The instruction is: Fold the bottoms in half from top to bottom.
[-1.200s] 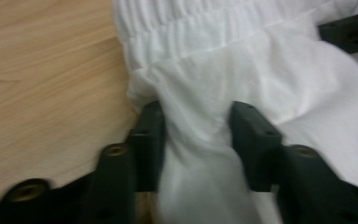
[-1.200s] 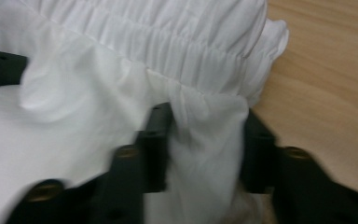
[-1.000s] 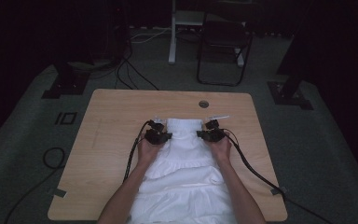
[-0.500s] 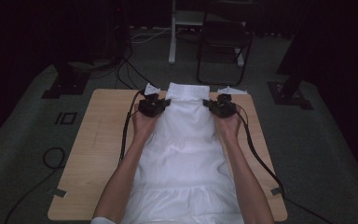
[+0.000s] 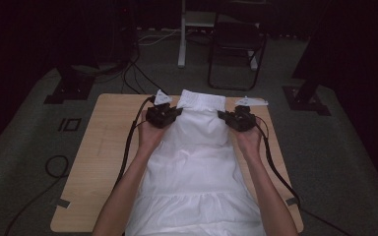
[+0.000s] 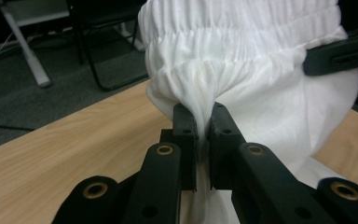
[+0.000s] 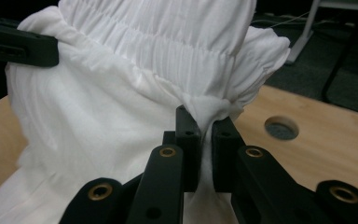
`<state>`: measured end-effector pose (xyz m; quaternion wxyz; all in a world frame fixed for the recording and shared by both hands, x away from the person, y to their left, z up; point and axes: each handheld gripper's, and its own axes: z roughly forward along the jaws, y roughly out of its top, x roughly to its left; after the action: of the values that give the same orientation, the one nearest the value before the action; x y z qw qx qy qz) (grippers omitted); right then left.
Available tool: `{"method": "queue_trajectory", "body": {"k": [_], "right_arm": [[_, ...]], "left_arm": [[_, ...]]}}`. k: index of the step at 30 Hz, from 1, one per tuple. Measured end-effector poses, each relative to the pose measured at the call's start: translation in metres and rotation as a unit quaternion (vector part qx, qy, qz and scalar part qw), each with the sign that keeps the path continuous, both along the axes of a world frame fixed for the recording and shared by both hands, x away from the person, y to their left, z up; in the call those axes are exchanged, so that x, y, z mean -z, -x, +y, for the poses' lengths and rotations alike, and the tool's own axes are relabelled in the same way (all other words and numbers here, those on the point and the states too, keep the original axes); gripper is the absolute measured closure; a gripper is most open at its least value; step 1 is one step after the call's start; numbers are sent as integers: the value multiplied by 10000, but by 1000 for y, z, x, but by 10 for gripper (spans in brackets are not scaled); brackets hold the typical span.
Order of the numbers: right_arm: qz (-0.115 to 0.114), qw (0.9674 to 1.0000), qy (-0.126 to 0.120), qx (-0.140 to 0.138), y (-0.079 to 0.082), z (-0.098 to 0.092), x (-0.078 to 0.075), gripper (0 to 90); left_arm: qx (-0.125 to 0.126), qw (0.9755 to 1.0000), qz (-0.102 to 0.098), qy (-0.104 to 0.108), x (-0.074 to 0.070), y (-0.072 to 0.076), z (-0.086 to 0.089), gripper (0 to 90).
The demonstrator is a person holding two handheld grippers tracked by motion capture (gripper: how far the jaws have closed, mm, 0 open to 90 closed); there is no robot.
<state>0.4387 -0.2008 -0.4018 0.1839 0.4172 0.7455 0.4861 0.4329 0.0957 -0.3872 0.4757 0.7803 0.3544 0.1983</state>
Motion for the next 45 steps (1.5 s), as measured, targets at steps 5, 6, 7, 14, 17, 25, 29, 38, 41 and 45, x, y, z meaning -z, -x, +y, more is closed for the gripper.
{"method": "queue_trajectory", "body": {"k": [5, 6, 7, 14, 17, 25, 29, 38, 41, 45], "right_arm": [[63, 9998, 22, -197, 28, -3, 5, 846], [87, 9996, 72, -244, 34, -3, 7, 846], [88, 9995, 77, -284, 41, -2, 9, 845], [300, 9974, 122, -639, 86, 3, 38, 843], [426, 9964, 129, -719, 97, 4, 51, 843], [1095, 9860, 722, -1032, 138, 11, 108, 833], [1304, 9823, 809, -1077, 140, 18, 124, 826], [1141, 9818, 1216, -914, 109, 36, 133, 826], [1042, 9838, 1283, -688, 84, 30, 133, 831], [1031, 9859, 1222, -499, 54, 28, 134, 830]], "left_arm": [[215, 9998, 45, 31, 9, 31, 6, 841], [262, 9996, 77, 59, 12, 38, 8, 841], [305, 9995, 103, 58, 15, 44, 11, 840], [547, 9973, 472, 157, 44, 88, 27, 837], [654, 9948, 771, 88, 66, 111, 31, 837], [770, 9814, 1565, -804, 132, 141, 25, 836], [658, 9812, 1564, -923, 144, 121, 31, 836], [241, 9829, 1328, -1251, 141, 77, 23, 837], [307, 9837, 1277, -1228, 142, 74, 17, 837], [278, 9856, 1234, -1118, 144, 54, 19, 837]]}}
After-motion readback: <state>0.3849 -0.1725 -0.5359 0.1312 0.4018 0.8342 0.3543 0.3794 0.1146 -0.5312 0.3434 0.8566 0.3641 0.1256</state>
